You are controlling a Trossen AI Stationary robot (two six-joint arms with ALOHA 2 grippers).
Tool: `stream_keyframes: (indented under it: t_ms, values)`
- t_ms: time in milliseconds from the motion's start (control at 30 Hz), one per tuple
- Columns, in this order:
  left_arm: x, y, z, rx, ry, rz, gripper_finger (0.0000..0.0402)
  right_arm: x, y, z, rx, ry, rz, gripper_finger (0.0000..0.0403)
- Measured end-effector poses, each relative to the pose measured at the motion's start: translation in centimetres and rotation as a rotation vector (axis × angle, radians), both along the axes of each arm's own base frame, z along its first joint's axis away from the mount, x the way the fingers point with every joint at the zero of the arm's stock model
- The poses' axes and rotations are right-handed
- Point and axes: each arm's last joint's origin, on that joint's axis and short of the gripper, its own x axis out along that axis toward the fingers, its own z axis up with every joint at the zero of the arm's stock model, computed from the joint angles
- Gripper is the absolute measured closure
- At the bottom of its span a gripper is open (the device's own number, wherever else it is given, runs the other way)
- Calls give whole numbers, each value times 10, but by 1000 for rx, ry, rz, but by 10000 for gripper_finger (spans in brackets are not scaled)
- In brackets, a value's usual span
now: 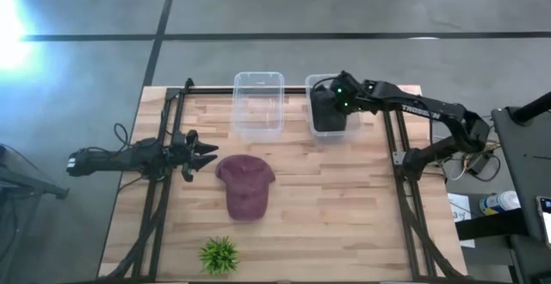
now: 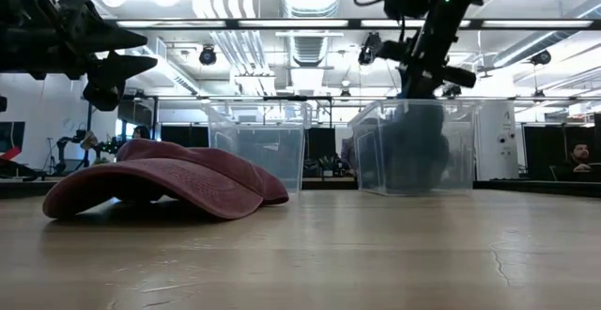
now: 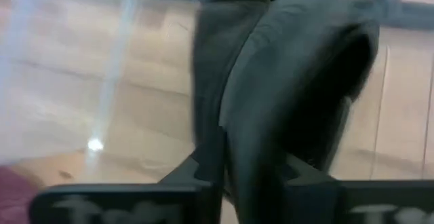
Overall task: Pick & Place hat
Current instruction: Put the black cap into the right transparent bin, then put the red cap into the left transparent bin
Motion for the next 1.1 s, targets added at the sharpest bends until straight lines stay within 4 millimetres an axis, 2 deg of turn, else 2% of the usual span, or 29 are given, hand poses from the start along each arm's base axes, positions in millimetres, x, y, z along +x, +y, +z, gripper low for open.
stream_keyframes:
  t_ms: [167,300,400,533,667,767,867,1033,1100]
  values:
    - [0,0,0,0,0,0,232,9,3,12,-42,-19,30,272]
    - [0,0,2,-46,-22,-1,232,14,13,41,-147,-64,106,230]
    - [0,-1,9,-224,-119,-30,232,13,22,69,-217,-127,166,212]
    - [-1,0,16,-597,-225,-71,232,15,42,101,-288,-198,284,205]
    - [-2,2,16,-637,-258,21,232,21,65,120,-310,-257,442,208]
    - [-3,7,16,-719,-343,185,232,29,77,123,-259,-304,475,213]
    - [-4,9,18,-846,-410,221,232,37,84,119,-191,-333,465,218]
    - [-1,6,14,-845,-328,148,232,57,102,102,-24,-371,524,222]
    - [3,5,7,-821,-210,134,232,69,110,91,23,-358,569,223]
